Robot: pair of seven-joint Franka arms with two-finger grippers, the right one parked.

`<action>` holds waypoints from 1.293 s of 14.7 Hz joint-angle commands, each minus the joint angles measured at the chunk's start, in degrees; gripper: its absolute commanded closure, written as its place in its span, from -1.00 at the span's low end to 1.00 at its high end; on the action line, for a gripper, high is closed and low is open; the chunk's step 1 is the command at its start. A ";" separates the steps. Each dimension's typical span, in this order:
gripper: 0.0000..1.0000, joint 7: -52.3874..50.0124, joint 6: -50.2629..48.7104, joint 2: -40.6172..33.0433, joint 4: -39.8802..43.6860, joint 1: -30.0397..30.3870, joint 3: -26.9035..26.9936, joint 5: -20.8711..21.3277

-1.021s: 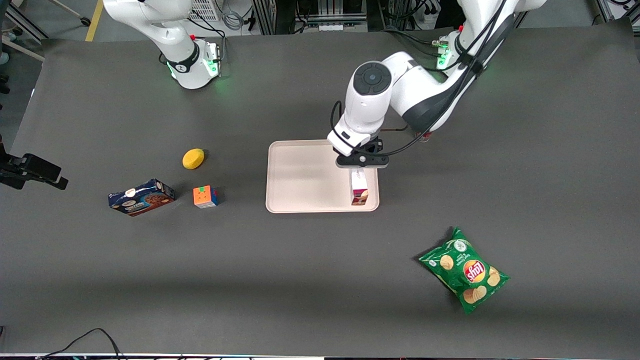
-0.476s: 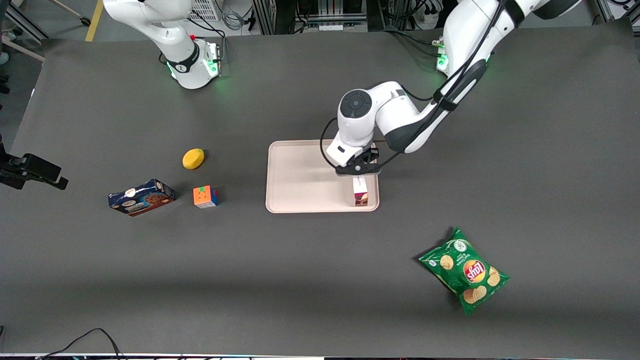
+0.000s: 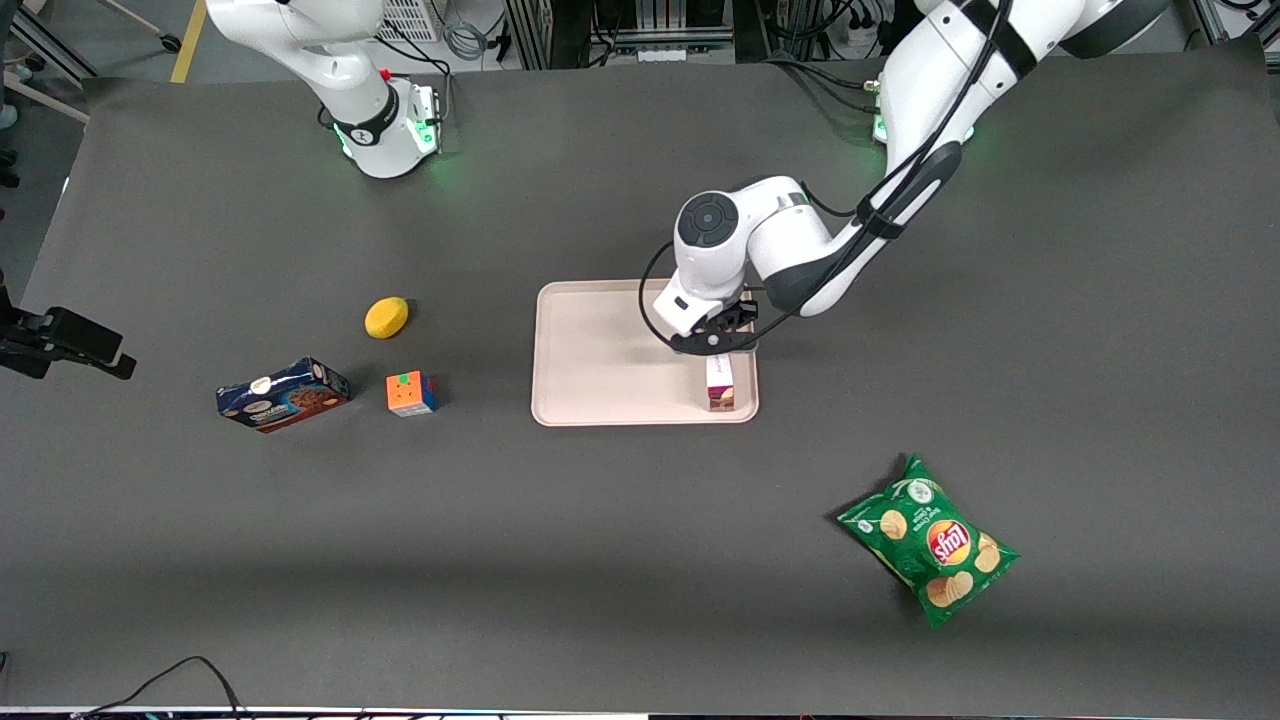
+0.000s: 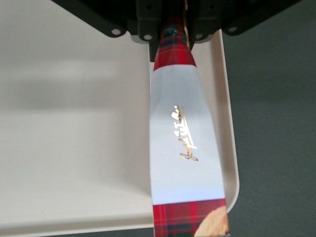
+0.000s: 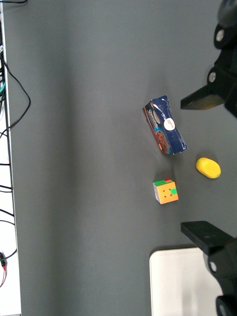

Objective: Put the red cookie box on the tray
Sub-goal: 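Lower the cookie box onto the tray with the left gripper, then open the left gripper and lift it away from the box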

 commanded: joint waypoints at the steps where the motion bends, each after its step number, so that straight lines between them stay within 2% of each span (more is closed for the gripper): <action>1: -0.83 -1.45 1.10 -0.79 -0.72 0.35 -0.29 1.18; 2: -1.00 -1.54 1.10 -0.79 -0.72 0.35 -0.29 1.18; 10: -1.00 -0.67 0.05 -2.01 -0.19 0.70 -0.29 1.09; 12: -1.00 3.09 -0.47 -4.46 -0.01 1.48 -0.29 1.00; 14: -1.00 9.50 -5.54 -8.41 0.86 2.72 -0.72 -0.66; 17: -1.00 22.57 -20.29 -13.61 9.18 3.07 -0.29 -8.98; 19: -1.00 31.64 -30.22 -16.24 17.17 3.69 1.80 -15.23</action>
